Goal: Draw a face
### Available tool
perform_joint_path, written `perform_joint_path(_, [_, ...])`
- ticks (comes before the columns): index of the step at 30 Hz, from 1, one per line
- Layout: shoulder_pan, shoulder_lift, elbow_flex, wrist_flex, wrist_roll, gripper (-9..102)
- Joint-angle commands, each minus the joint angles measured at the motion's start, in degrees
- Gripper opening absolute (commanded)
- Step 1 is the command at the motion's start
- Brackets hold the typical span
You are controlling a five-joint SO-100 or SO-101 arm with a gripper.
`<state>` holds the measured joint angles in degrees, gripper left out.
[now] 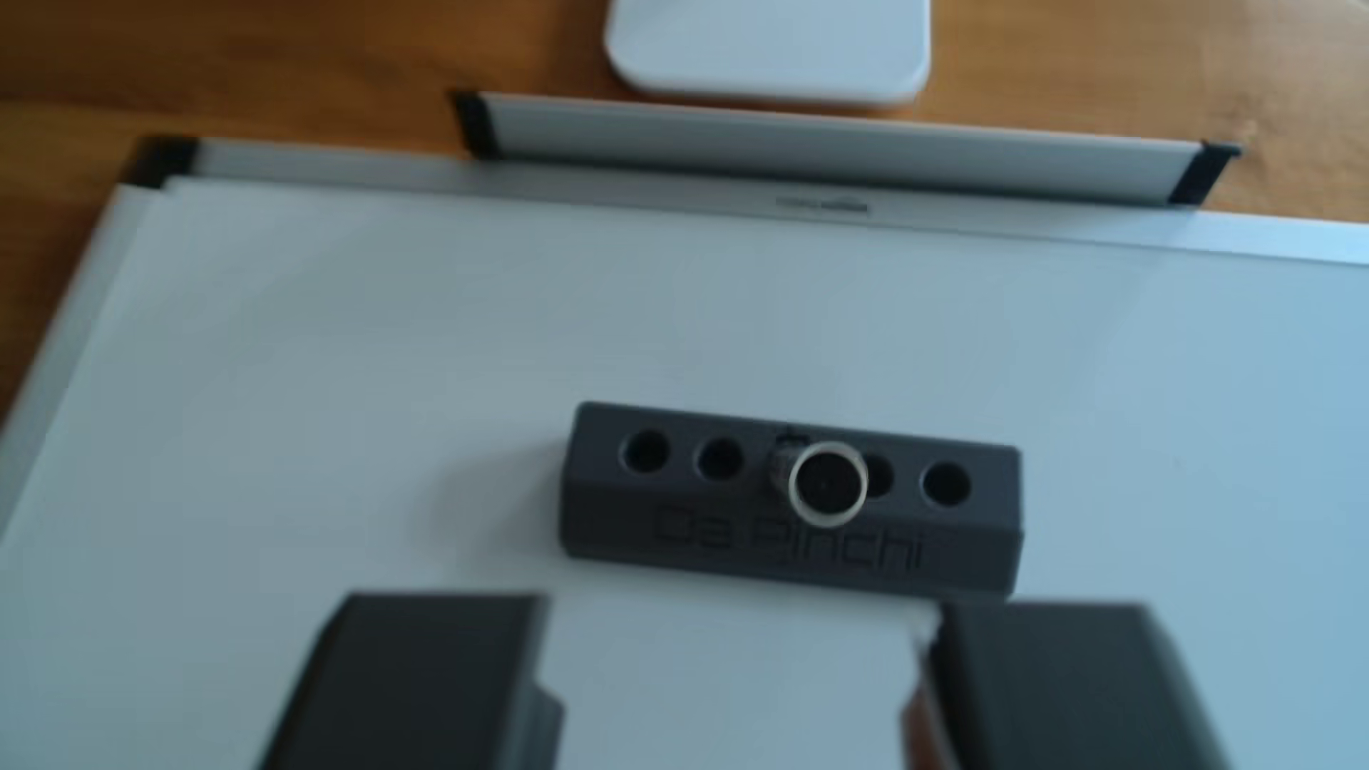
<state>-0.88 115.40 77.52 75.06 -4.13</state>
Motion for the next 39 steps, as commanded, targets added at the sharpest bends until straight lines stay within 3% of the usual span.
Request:
perform_joint_path(1, [-0.2, -3.4, -5.4, -4.7, -1.1, 99])
perform_joint_path(25, [1.6, -27.7, -7.5, -22.9, -4.9, 99])
perform_joint_path(39, [4.3, -32.4, -7.4, -22.8, -6.9, 99])
